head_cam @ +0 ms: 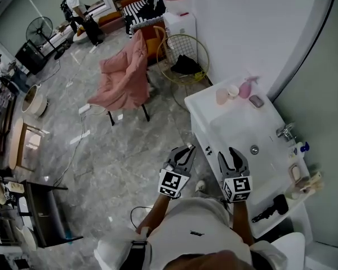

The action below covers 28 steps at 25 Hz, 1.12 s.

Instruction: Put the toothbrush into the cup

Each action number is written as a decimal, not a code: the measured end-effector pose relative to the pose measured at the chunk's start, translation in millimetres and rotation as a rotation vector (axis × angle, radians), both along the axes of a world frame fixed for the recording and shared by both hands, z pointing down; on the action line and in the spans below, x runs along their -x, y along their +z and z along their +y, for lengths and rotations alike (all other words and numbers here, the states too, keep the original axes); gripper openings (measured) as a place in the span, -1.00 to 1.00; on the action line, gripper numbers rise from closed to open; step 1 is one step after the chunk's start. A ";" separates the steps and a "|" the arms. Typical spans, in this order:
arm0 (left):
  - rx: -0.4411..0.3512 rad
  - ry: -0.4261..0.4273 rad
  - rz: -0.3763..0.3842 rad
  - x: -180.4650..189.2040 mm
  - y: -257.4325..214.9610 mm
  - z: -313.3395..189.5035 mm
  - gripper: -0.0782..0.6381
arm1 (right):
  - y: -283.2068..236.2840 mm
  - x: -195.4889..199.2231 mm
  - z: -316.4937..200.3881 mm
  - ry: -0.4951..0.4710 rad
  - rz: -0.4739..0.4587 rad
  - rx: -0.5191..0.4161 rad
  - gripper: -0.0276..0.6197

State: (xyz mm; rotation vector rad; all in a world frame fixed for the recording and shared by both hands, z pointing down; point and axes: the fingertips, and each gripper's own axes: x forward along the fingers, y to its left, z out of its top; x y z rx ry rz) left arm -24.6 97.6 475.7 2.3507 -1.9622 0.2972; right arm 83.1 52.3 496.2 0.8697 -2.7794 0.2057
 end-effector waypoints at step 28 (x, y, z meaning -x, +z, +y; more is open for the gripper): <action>-0.010 -0.101 -0.023 35.2 -0.5 -83.7 -0.67 | 11.3 38.7 -96.5 -0.098 -0.008 0.007 -0.36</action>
